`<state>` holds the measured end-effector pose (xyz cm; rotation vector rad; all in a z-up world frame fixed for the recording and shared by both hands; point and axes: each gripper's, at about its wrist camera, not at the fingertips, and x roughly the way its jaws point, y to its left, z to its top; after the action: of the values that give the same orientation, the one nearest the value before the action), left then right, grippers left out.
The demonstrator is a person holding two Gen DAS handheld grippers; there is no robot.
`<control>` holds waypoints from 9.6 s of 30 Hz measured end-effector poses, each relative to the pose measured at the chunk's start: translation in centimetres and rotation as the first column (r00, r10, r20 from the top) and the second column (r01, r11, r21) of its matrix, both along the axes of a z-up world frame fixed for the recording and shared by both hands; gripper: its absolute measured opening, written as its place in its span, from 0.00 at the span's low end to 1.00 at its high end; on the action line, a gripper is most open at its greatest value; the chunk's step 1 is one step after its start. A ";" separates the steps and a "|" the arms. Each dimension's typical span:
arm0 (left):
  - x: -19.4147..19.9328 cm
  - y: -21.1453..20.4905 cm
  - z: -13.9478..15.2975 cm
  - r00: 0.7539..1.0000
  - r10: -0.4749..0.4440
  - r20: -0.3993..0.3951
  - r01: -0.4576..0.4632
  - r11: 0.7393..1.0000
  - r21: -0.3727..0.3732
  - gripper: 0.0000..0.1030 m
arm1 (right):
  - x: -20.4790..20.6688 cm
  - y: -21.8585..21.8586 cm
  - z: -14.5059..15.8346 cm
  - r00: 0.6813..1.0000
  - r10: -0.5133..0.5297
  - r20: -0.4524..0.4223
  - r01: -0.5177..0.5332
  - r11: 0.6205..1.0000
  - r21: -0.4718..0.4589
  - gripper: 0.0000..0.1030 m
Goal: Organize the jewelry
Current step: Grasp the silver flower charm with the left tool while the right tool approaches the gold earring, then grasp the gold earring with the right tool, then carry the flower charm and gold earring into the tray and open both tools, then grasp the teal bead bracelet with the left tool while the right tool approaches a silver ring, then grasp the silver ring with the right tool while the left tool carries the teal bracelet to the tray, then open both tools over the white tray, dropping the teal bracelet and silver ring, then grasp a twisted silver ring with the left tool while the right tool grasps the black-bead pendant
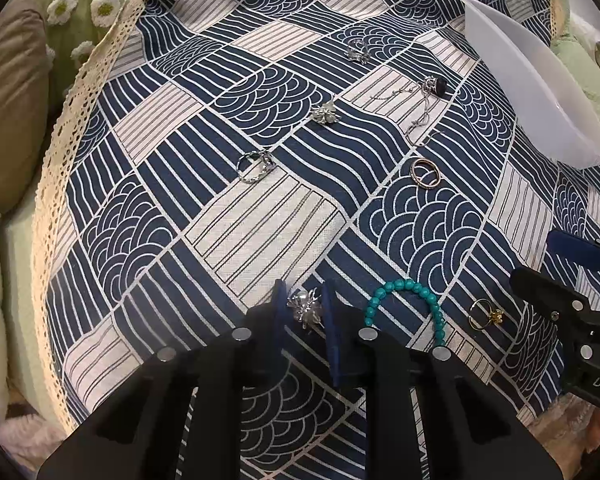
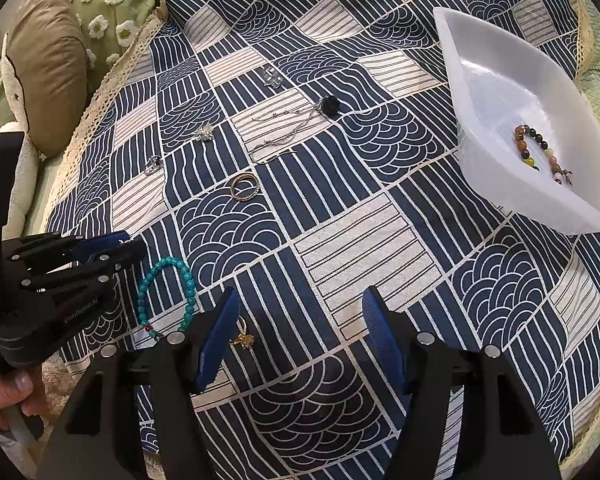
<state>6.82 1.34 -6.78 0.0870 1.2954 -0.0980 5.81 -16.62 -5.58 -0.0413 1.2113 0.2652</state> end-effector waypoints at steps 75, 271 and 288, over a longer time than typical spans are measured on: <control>14.0 -24.7 5.0 0.947 -0.295 0.125 0.305 0.950 -0.069 0.16 | 13.4 -21.9 5.5 0.908 -0.412 0.076 0.406 0.910 0.078 0.08; 12.3 -19.1 12.6 0.941 -0.204 0.270 0.267 0.937 -0.224 0.30 | 14.8 -16.7 6.3 0.908 -0.361 0.211 0.351 0.933 0.085 0.56; 6.2 5.3 9.8 0.956 0.152 0.250 -0.103 0.975 -0.196 0.58 | 8.2 -3.3 6.7 0.965 -0.157 0.211 0.129 0.982 0.139 0.64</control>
<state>13.03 6.66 2.98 -0.1367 1.0174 -0.0894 13.96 -19.92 1.11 0.1224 0.9688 0.2032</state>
